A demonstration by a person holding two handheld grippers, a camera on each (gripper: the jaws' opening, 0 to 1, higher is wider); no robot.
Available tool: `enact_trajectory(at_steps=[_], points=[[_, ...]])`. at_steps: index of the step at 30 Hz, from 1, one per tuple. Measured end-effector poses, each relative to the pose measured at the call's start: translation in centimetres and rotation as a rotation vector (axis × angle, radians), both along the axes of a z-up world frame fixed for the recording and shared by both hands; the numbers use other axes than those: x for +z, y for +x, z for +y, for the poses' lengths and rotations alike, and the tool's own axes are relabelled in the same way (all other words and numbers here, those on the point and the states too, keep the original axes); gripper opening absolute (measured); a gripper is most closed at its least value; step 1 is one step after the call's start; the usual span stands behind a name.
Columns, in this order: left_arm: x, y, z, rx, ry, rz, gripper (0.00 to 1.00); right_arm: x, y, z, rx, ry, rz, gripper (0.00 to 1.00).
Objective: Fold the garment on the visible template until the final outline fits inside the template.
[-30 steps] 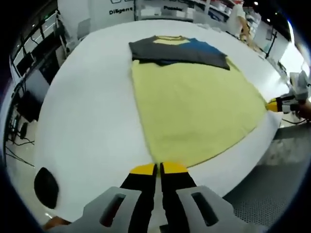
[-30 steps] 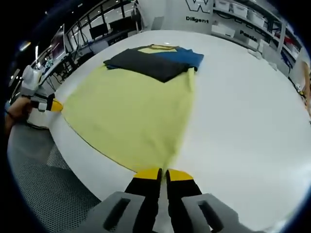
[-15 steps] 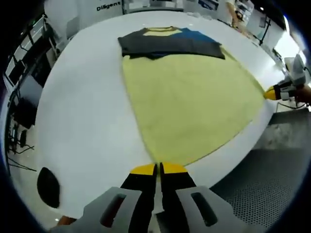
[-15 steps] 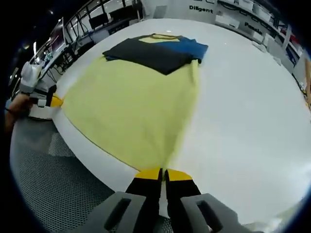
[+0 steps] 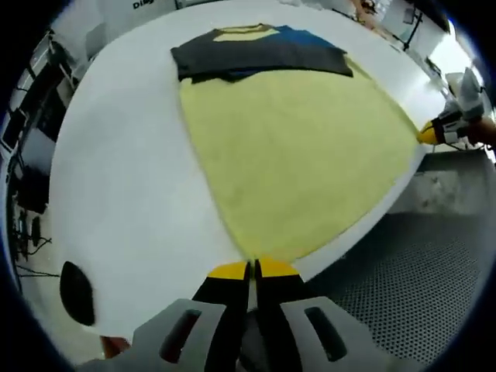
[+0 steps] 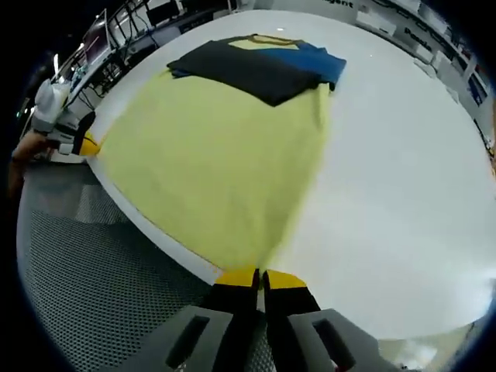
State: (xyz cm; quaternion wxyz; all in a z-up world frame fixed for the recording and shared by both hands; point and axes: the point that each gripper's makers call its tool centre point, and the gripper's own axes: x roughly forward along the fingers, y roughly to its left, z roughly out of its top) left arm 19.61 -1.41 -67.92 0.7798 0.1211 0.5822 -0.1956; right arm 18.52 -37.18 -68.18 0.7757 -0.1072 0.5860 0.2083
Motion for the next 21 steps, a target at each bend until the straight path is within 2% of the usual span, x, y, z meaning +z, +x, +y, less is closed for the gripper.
enact_trajectory(at_steps=[4,17,21], points=[[0.0,-0.6,-0.1,-0.013,-0.004,0.012,0.01,-0.1,-0.7,-0.2,0.007,-0.007,0.016,0.00],[-0.1,-1.6,-0.2,0.023,-0.030,0.036,0.01,-0.1,-1.8,-0.3,-0.007,0.003,0.050,0.00],[0.0,-2.2,-0.3,0.008,-0.036,0.062,0.01,0.1,-2.2,-0.4,0.004,-0.003,0.064,0.00]])
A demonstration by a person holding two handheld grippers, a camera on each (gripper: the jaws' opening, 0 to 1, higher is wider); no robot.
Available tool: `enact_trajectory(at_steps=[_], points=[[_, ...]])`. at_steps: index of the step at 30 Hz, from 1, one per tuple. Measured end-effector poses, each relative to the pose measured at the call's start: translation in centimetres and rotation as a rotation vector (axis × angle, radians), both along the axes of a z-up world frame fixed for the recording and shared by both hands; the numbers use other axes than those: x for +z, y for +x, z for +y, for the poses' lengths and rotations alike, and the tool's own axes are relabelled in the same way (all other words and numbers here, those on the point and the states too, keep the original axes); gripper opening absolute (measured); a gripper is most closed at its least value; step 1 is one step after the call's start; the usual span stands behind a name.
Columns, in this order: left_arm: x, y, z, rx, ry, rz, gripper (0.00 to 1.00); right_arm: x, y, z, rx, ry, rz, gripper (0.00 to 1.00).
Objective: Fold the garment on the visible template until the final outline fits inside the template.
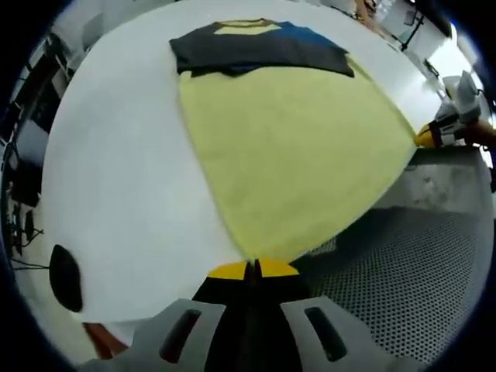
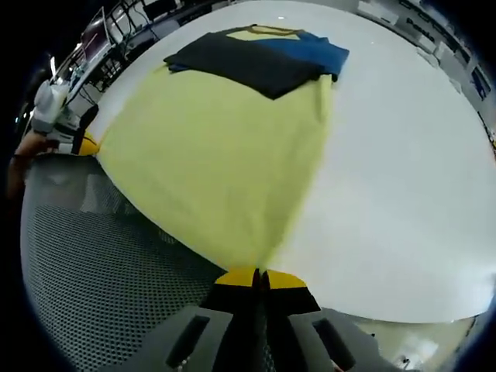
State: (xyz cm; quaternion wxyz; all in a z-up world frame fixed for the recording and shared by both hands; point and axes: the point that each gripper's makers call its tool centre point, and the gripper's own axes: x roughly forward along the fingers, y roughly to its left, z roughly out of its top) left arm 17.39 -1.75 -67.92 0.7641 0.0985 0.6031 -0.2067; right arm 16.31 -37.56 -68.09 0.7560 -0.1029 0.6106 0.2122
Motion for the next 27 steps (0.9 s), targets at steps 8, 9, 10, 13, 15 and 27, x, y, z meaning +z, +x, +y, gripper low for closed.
enact_trajectory(at_steps=[8,9,10,13,15,27], points=[[1.3,0.1,-0.1,0.003,-0.003,-0.011,0.01,1.1,-0.1,0.1,0.001,0.005,-0.001,0.00],[1.3,0.2,-0.1,0.004,-0.002,-0.014,0.01,1.3,0.0,0.1,0.005,0.006,-0.007,0.00],[1.6,0.4,-0.1,0.004,-0.002,-0.023,0.01,1.4,0.1,0.1,0.007,0.006,-0.011,0.00],[2.1,0.8,-0.1,0.016,-0.010,-0.037,0.01,2.1,0.6,0.1,0.007,0.016,-0.040,0.00],[2.5,1.1,-0.1,0.028,-0.020,-0.048,0.01,2.6,1.4,0.2,0.010,0.037,-0.080,0.00],[5.0,4.7,-0.1,0.062,-0.036,-0.178,0.01,5.7,5.3,0.3,-0.099,0.123,-0.220,0.00]])
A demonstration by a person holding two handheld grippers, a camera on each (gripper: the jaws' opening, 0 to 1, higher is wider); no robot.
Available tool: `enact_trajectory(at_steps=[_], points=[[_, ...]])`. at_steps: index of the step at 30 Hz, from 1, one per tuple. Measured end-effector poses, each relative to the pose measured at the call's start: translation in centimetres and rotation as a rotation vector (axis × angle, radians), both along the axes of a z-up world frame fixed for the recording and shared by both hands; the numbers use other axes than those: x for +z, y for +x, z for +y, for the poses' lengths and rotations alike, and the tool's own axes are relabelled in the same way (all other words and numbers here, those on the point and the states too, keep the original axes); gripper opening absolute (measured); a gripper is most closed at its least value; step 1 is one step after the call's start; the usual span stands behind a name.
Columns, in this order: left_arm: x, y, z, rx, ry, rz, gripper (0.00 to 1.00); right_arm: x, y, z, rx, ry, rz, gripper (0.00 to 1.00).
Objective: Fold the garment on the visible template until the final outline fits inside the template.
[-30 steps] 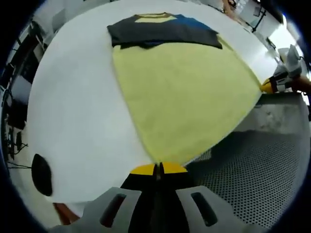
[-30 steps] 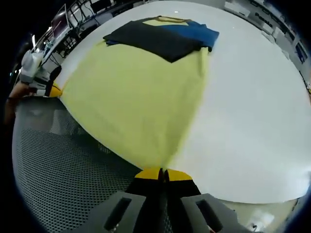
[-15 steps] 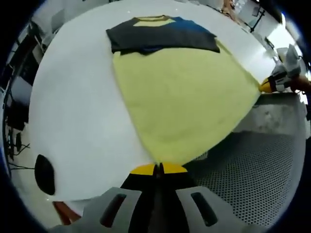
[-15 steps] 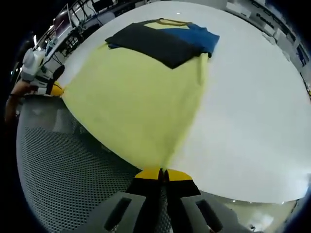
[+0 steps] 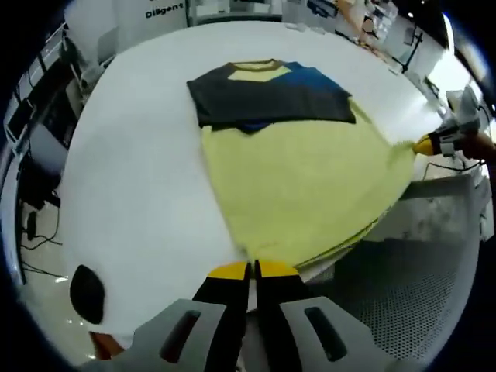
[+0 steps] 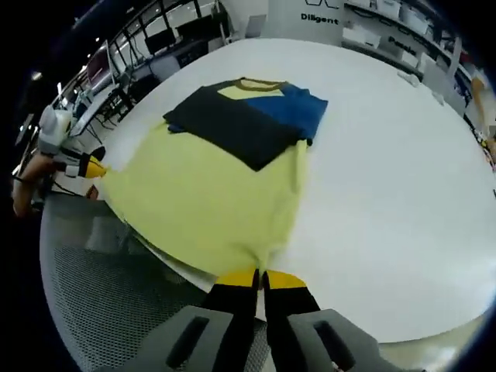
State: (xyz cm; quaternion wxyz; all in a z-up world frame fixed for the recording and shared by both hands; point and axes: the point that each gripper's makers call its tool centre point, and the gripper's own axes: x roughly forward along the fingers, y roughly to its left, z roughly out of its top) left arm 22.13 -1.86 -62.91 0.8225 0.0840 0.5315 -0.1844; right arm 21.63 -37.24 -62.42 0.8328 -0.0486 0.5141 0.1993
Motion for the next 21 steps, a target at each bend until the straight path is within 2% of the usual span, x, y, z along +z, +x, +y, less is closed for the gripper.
enact_trajectory(at_steps=[11,21], points=[[2.2,3.2,-0.1,0.062,-0.050,-0.064,0.01,2.0,2.5,0.0,-0.045,0.032,-0.043,0.00],[3.8,5.7,-0.2,0.053,-0.061,-0.151,0.01,3.7,5.0,-0.3,-0.118,0.100,-0.086,0.00]])
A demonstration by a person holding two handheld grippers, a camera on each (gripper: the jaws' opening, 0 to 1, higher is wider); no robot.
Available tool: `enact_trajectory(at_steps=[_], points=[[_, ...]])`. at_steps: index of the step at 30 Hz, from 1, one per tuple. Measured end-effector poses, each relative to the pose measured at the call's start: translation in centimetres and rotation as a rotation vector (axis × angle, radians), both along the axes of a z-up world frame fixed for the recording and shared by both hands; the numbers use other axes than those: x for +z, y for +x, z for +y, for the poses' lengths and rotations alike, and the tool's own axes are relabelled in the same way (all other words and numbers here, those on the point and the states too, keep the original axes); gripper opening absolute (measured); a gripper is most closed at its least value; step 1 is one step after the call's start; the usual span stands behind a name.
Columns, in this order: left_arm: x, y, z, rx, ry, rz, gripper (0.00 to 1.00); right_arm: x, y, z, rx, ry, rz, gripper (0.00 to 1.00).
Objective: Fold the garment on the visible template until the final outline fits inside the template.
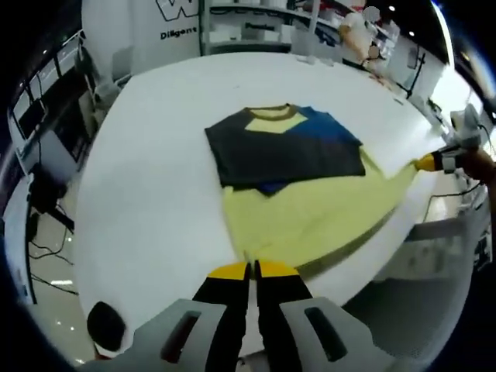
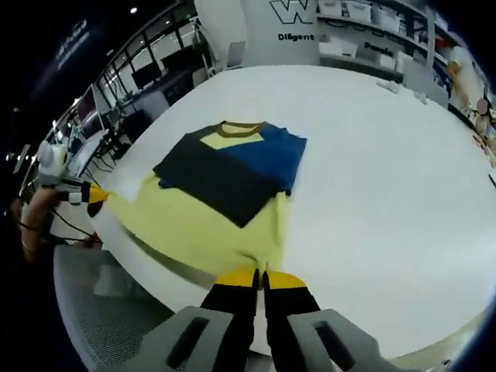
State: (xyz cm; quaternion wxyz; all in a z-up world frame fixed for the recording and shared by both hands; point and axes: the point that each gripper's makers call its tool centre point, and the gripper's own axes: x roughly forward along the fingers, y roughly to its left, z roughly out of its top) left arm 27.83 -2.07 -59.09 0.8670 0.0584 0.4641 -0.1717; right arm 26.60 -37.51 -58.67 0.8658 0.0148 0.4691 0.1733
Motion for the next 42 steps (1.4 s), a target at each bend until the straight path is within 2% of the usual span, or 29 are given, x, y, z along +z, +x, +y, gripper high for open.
enact_trajectory(at_steps=[2,7,16,28,30,31,33,36,42], points=[[0.3,0.6,0.0,-0.009,0.002,-0.031,0.01,0.1,0.4,0.1,-0.014,0.031,0.003,0.00],[0.6,1.6,0.1,-0.004,-0.001,-0.044,0.01,0.7,1.6,0.0,-0.043,0.060,-0.013,0.00],[1.5,3.7,-0.2,-0.006,0.012,-0.077,0.01,1.8,4.0,0.2,-0.047,0.034,-0.055,0.00],[2.5,7.7,-0.2,0.044,-0.009,-0.128,0.01,2.9,7.6,0.3,-0.083,0.064,-0.094,0.00],[2.9,8.6,-0.3,0.055,-0.023,-0.148,0.01,3.0,8.0,0.2,-0.089,0.063,-0.083,0.00],[3.0,9.2,-0.4,0.081,-0.044,-0.152,0.01,3.2,8.6,0.1,-0.104,0.067,-0.100,0.00],[3.2,10.2,-0.8,0.083,-0.067,-0.164,0.01,3.3,9.2,0.2,-0.111,0.075,-0.112,0.00],[3.2,11.3,-0.6,0.087,-0.051,-0.174,0.01,3.5,9.9,0.5,-0.119,0.082,-0.121,0.00],[3.2,13.3,-0.1,0.121,-0.069,-0.182,0.01,3.7,11.8,0.1,-0.163,0.081,-0.109,0.00]])
